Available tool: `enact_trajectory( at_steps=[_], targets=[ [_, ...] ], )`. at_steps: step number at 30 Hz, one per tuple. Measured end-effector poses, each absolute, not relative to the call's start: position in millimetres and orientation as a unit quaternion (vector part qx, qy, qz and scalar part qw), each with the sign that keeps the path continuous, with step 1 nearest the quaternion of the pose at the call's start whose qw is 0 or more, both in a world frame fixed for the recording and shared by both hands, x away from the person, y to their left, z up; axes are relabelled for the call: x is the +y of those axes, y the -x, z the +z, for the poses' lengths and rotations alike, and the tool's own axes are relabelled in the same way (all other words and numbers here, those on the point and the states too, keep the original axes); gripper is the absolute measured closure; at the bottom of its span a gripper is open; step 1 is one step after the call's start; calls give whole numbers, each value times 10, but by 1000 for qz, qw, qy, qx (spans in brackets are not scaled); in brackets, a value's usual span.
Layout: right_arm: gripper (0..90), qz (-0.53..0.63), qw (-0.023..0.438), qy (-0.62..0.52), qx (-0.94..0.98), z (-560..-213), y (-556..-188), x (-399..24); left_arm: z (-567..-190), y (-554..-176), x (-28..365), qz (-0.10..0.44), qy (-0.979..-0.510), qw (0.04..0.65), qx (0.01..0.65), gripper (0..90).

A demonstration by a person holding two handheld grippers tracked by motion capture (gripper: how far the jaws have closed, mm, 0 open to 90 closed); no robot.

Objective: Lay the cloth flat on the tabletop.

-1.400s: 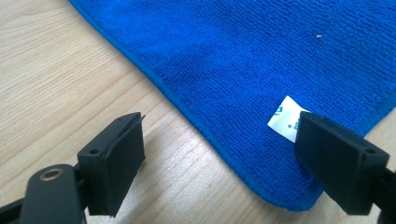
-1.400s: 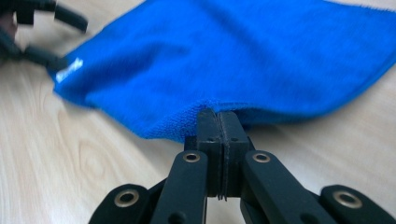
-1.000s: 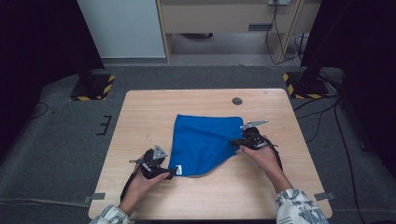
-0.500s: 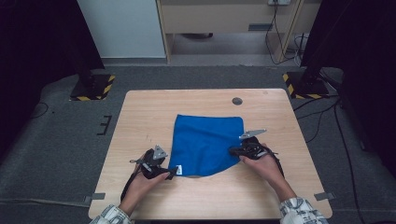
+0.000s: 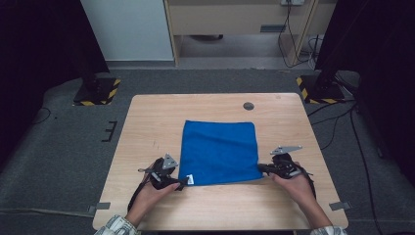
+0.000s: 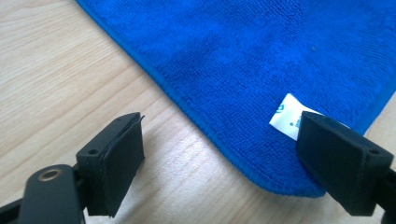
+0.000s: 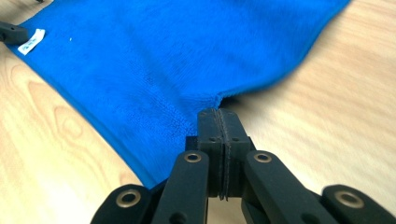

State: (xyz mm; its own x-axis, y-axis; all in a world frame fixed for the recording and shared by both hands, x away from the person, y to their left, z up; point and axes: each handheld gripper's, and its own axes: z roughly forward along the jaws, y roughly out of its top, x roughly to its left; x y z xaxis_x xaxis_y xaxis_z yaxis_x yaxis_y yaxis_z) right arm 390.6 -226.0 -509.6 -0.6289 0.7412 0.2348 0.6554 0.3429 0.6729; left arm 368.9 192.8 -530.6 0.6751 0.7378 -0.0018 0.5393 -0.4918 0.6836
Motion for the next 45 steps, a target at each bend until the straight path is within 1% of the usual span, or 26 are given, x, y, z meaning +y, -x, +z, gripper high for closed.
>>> enact_trajectory(
  at_steps=[6, 12, 15, 18, 19, 20, 21, 24, 28, 35, 36, 45],
  targets=[
    [893, 372, 58, -426, 823, -5126, -3693, -2342, -5299, -3606, 1890, 142, -856, 335, 366, 140],
    [891, 367, 61, -425, 825, -5123, -3581, -2340, -5291, -3541, 1873, 139, -860, 332, 363, 140],
    [864, 363, 66, -427, 825, -5114, -3559, -2345, -5284, -3499, 1846, 137, -862, 329, 360, 141],
    [759, 365, 77, -429, 823, -5110, -3543, -2354, -5277, -3470, 1825, 135, -866, 327, 353, 141],
    [709, 369, 82, -429, 820, -5103, -3537, -2351, -5275, -3469, 1825, 134, -867, 326, 352, 140],
    [591, 374, 96, -429, 817, -5080, -3533, -2343, -5274, -3469, 1824, 133, -867, 326, 352, 136],
    [591, 374, 96, -429, 817, -5080, -3533, -2343, -5273, -3471, 1823, 133, -867, 326, 352, 136],
    [443, 386, 115, -419, 814, -5072, -3552, -2316, -5264, -3484, 1820, 128, -867, 327, 353, 95],
    [303, 391, 134, -419, 809, -5099, -3597, -2251, -5209, -3499, 1843, 135, -854, 352, 359, 78],
    [187, 405, 152, -403, 806, -5097, -3650, -2128, -5163, -3558, 1927, 139, -834, 375, 381, 57],
    [155, 408, 154, -403, 805, -5087, -3658, -2097, -5160, -3566, 1936, 141, -833, 375, 382, 57],
    [121, 416, 137, -395, 808, -5087, -3696, -1927, -5121, -3624, 2095, 159, -808, 391, 412, 57]
  ],
)
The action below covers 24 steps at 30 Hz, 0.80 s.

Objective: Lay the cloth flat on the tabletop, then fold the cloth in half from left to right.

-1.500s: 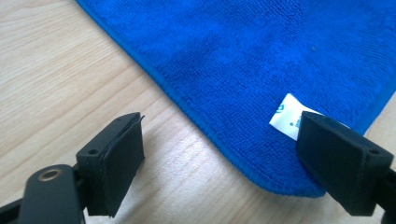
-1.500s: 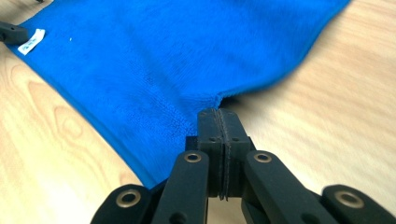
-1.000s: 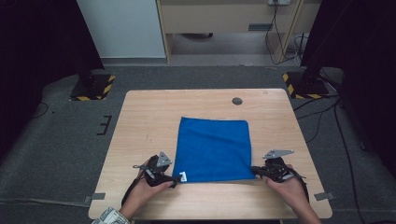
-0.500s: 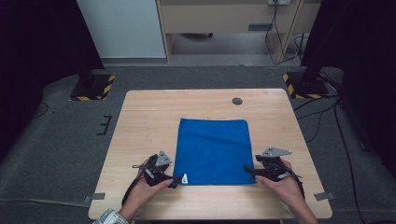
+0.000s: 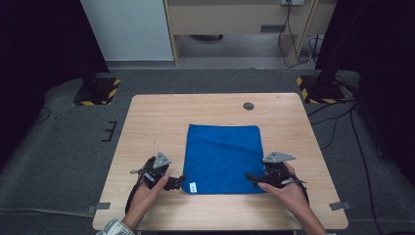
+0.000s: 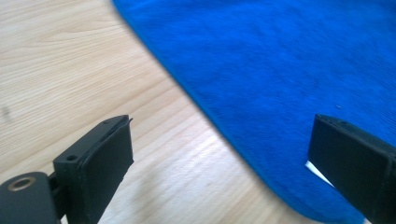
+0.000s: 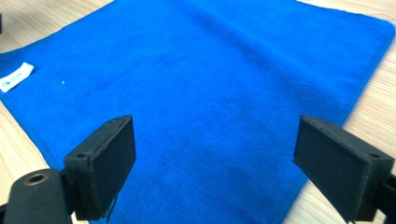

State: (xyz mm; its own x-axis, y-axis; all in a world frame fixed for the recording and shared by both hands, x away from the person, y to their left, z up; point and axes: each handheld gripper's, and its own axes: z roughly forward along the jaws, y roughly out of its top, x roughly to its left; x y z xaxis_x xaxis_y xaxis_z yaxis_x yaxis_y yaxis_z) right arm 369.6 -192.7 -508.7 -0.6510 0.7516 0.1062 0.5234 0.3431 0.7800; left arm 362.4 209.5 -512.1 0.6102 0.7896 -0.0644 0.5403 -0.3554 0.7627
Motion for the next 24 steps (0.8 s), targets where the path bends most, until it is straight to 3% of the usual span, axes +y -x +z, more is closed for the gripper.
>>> enact_trajectory(
  at_steps=[15, 24],
  targets=[
    [108, 424, 125, -347, 827, -4961, -3804, -1404, -5091, -3661, 2216, 177, -792, 394, 432, 57],
    [272, 415, 110, -297, 853, -4873, -3767, -854, -5057, -3705, 2365, 204, -781, 389, 444, 57]
  ],
)
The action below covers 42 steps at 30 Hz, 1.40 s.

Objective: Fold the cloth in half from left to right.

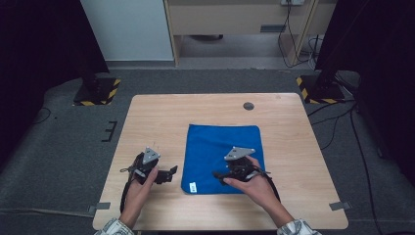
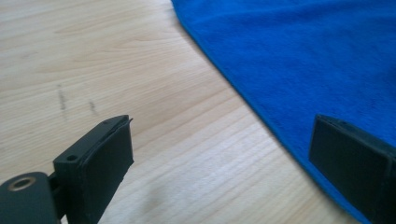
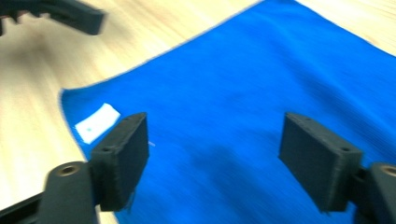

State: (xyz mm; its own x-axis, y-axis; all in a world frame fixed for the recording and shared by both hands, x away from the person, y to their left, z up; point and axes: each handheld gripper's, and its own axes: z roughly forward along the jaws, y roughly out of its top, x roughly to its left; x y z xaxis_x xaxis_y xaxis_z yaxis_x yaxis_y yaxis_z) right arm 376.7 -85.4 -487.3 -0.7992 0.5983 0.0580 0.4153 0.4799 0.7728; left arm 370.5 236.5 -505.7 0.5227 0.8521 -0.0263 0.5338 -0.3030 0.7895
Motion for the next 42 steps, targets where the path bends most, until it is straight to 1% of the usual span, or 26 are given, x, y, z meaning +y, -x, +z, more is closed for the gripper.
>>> enact_trajectory(
  at_steps=[1, 4, 5, 6, 9, 15, 17, 20, 21, 23, 25, 27, 31, 32, 33, 35, 37, 38, 40, 41, 42],
  targets=[
    [307, 415, 109, -290, 856, -4864, -3752, -791, -5056, -3708, 2382, 207, -778, 390, 448, 57],
    [373, 412, 101, -267, 865, -4853, -3705, -605, -5058, -3717, 2412, 211, -774, 390, 452, 58],
    [415, 408, 95, -253, 872, -4853, -3671, -488, -5058, -3719, 2418, 212, -773, 390, 453, 58],
    [415, 408, 95, -253, 872, -4853, -3671, -488, -5054, -3719, 2422, 213, -772, 391, 454, 58],
    [482, 405, 89, -235, 879, -4868, -3625, -316, -5043, -3720, 2440, 219, -769, 393, 455, 60],
    [641, 406, 75, -212, 886, -4912, -3557, -68, -5035, -3725, 2470, 219, -762, 399, 460, 61],
    [661, 403, 72, -208, 889, -4943, -3540, -2, -5031, -3725, 2478, 220, -760, 400, 461, 60],
    [636, 403, 64, -205, 890, -4992, -3506, 83, -5029, -3726, 2480, 219, -759, 402, 463, 61],
    [611, 404, 61, -202, 890, -5006, -3494, 108, -5029, -3726, 2480, 219, -759, 402, 463, 61],
    [529, 404, 58, -206, 889, -5035, -3468, 163, -5031, -3728, 2480, 218, -760, 401, 463, 61],
    [465, 399, 58, -208, 891, -5070, -3441, 217, -5035, -3728, 2475, 217, -761, 400, 463, 61],
    [419, 394, 65, -202, 894, -5131, -3399, 294, -5033, -3726, 2468, 217, -761, 400, 462, 61],
    [437, 380, 77, -200, 900, -5189, -3382, 342, -5028, -3725, 2461, 213, -762, 401, 463, 61],
    [500, 375, 86, -202, 900, -5217, -3389, 344, -5027, -3725, 2456, 214, -762, 401, 462, 61],
    [500, 375, 86, -202, 900, -5217, -3389, 344, -5025, -3726, 2453, 215, -763, 400, 461, 61],
    [572, 371, 92, -210, 900, -5237, -3397, 334, -5019, -3733, 2448, 216, -763, 400, 460, 61],
    [683, 366, 95, -215, 901, -5255, -3408, 316, -4998, -3748, 2459, 221, -764, 399, 457, 62],
    [767, 368, 98, -216, 899, -5258, -3414, 301, -4980, -3763, 2474, 226, -768, 395, 451, 62],
    [864, 375, 89, -224, 895, -5249, -3425, 266, -4962, -3807, 2501, 222, -764, 399, 455, 67],
    [884, 382, 84, -230, 891, -5237, -3427, 237, -4962, -3841, 2506, 217, -766, 400, 454, 73],
    [884, 382, 84, -230, 891, -5237, -3427, 237, -4961, -3879, 2505, 215, -768, 396, 455, 73]
  ],
)
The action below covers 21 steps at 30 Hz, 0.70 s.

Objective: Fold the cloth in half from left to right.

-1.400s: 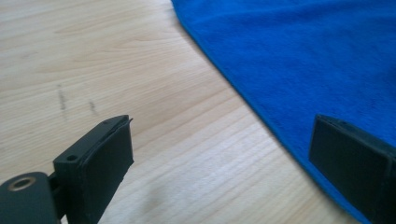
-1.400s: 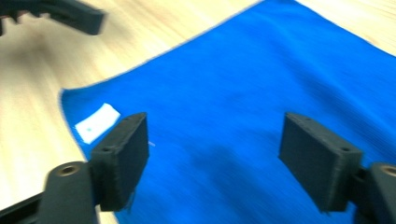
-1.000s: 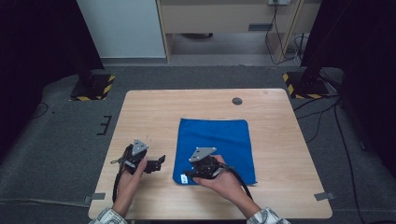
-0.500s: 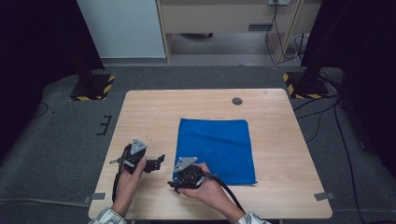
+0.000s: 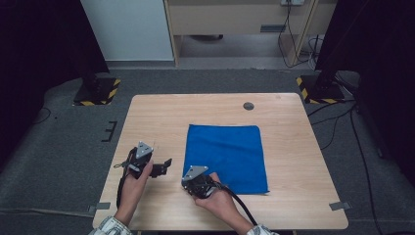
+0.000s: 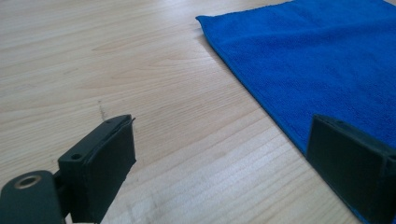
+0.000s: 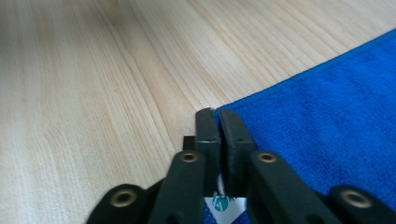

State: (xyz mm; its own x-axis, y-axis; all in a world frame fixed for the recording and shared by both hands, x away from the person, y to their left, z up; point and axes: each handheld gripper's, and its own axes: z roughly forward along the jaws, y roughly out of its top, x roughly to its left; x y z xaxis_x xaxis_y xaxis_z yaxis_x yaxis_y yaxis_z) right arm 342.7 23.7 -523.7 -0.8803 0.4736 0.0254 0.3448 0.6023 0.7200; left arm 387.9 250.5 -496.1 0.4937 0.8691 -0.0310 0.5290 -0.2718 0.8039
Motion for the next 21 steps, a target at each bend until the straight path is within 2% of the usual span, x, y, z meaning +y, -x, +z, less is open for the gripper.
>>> enact_trajectory(
  at_steps=[11, 21],
  targets=[
    [886, 397, 51, -215, 891, -5232, -3285, 314, -4899, -4507, 2286, 215, -789, 382, 432, 86],
    [884, 408, 44, -200, 890, -5240, -3176, 425, -5018, -5055, 2035, 208, -792, 357, 449, 185]
  ],
)
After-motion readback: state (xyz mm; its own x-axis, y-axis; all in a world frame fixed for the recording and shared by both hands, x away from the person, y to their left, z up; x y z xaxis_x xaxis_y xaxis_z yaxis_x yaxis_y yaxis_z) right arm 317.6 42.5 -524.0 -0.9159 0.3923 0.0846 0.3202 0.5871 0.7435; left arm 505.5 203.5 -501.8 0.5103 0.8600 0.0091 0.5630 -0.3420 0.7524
